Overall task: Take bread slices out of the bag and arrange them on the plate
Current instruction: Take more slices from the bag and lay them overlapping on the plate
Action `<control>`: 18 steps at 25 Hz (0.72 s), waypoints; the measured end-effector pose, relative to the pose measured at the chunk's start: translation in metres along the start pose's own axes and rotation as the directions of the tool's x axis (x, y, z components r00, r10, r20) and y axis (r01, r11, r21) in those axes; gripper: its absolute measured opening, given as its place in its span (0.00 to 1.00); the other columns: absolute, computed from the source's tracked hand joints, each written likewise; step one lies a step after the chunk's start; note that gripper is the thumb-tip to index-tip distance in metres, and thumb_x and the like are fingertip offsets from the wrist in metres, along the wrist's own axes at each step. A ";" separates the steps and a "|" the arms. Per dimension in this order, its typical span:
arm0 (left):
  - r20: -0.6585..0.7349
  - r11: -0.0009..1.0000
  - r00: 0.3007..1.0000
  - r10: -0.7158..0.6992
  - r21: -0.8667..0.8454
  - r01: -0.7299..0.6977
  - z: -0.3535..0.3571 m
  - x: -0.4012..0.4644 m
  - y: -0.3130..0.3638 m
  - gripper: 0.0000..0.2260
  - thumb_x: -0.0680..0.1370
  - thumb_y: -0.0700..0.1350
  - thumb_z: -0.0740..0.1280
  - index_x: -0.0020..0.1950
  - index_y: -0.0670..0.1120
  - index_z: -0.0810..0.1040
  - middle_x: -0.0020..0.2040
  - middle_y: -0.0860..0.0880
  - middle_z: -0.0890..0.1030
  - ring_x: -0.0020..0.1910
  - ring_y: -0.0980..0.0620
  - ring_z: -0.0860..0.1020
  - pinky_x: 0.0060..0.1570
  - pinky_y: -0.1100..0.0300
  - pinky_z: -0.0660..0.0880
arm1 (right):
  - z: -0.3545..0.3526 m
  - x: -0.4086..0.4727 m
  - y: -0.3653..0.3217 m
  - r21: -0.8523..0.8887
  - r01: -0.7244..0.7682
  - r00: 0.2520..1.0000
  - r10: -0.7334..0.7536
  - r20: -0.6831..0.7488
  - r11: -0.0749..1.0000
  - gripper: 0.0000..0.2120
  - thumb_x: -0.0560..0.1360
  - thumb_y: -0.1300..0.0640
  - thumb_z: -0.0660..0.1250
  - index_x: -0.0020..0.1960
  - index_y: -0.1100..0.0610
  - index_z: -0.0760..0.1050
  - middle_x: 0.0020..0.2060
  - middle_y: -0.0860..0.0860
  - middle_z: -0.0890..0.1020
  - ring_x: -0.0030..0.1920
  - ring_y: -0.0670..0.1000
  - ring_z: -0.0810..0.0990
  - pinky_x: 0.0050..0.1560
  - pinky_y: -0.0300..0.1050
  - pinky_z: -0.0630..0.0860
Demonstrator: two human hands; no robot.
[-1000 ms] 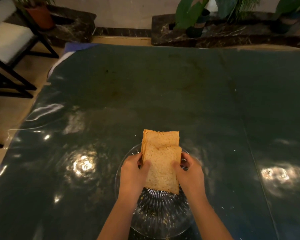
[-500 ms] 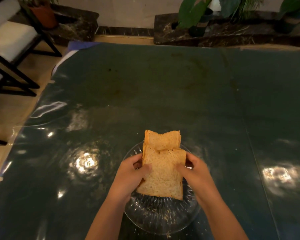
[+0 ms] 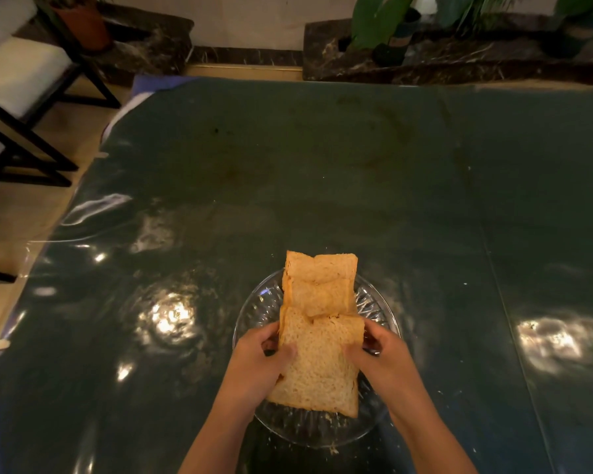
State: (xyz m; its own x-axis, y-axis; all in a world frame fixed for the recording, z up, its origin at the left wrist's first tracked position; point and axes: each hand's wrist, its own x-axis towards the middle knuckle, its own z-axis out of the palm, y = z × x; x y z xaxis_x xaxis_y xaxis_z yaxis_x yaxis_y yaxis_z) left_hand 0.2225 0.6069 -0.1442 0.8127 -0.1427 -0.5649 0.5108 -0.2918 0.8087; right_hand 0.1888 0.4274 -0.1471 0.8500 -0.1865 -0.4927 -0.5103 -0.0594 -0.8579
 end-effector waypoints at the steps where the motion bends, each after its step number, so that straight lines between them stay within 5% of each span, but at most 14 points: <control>1: -0.004 1.000 1.000 0.006 0.015 -0.006 0.002 0.001 -0.002 0.13 0.74 0.38 0.66 0.46 0.58 0.78 0.50 0.48 0.83 0.48 0.50 0.81 0.45 0.51 0.81 | 0.000 0.001 0.002 0.000 -0.004 1.000 0.004 -0.006 1.000 0.15 0.71 0.67 0.66 0.52 0.51 0.77 0.44 0.44 0.82 0.40 0.36 0.80 0.34 0.29 0.75; 5: -0.038 0.997 0.999 0.036 0.075 -0.033 0.009 0.008 -0.010 0.09 0.74 0.38 0.66 0.49 0.50 0.80 0.49 0.43 0.83 0.47 0.44 0.81 0.47 0.43 0.79 | 0.001 0.004 0.009 0.059 -0.053 0.998 0.055 -0.037 0.997 0.16 0.72 0.67 0.66 0.56 0.53 0.77 0.47 0.47 0.82 0.47 0.44 0.81 0.40 0.36 0.77; 8: -0.128 0.984 0.988 0.089 0.162 -0.068 0.012 0.009 -0.018 0.13 0.73 0.41 0.69 0.57 0.48 0.78 0.52 0.48 0.81 0.50 0.51 0.79 0.52 0.48 0.78 | 0.004 0.006 0.013 -0.014 -0.035 0.994 0.033 -0.102 0.999 0.17 0.71 0.66 0.67 0.58 0.54 0.75 0.49 0.49 0.81 0.50 0.48 0.79 0.50 0.46 0.78; 11: -0.313 0.945 0.916 0.253 0.282 -0.165 0.015 0.001 -0.026 0.14 0.70 0.44 0.73 0.55 0.50 0.79 0.49 0.53 0.78 0.47 0.57 0.77 0.50 0.58 0.77 | 0.007 0.000 0.017 -0.205 0.040 0.957 -0.096 -0.274 0.978 0.13 0.68 0.61 0.71 0.50 0.50 0.76 0.45 0.46 0.80 0.47 0.46 0.78 0.46 0.39 0.74; 14: -0.344 0.909 0.876 0.339 0.358 -0.211 0.019 -0.007 -0.028 0.09 0.70 0.45 0.72 0.50 0.51 0.79 0.44 0.55 0.79 0.43 0.59 0.77 0.45 0.63 0.76 | 0.014 -0.011 0.022 -0.326 0.123 0.894 -0.247 -0.373 0.938 0.12 0.67 0.60 0.72 0.44 0.47 0.74 0.41 0.41 0.76 0.44 0.47 0.78 0.44 0.38 0.72; 18: -0.388 0.893 0.853 0.348 0.414 -0.176 0.025 -0.008 -0.026 0.08 0.71 0.46 0.71 0.49 0.50 0.80 0.42 0.56 0.80 0.39 0.60 0.77 0.38 0.65 0.75 | 0.027 -0.018 0.022 -0.531 0.180 0.833 -0.415 -0.365 0.828 0.11 0.69 0.60 0.71 0.50 0.54 0.75 0.42 0.45 0.77 0.44 0.49 0.77 0.42 0.41 0.74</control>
State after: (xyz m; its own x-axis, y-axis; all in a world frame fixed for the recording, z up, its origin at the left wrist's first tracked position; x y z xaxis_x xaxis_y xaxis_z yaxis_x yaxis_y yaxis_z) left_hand 0.1954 0.5916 -0.1649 0.9802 0.1436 -0.1365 0.1968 -0.6271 0.7537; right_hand 0.1658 0.4560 -0.1610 0.8724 -0.4887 -0.0009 -0.3389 -0.6036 -0.7217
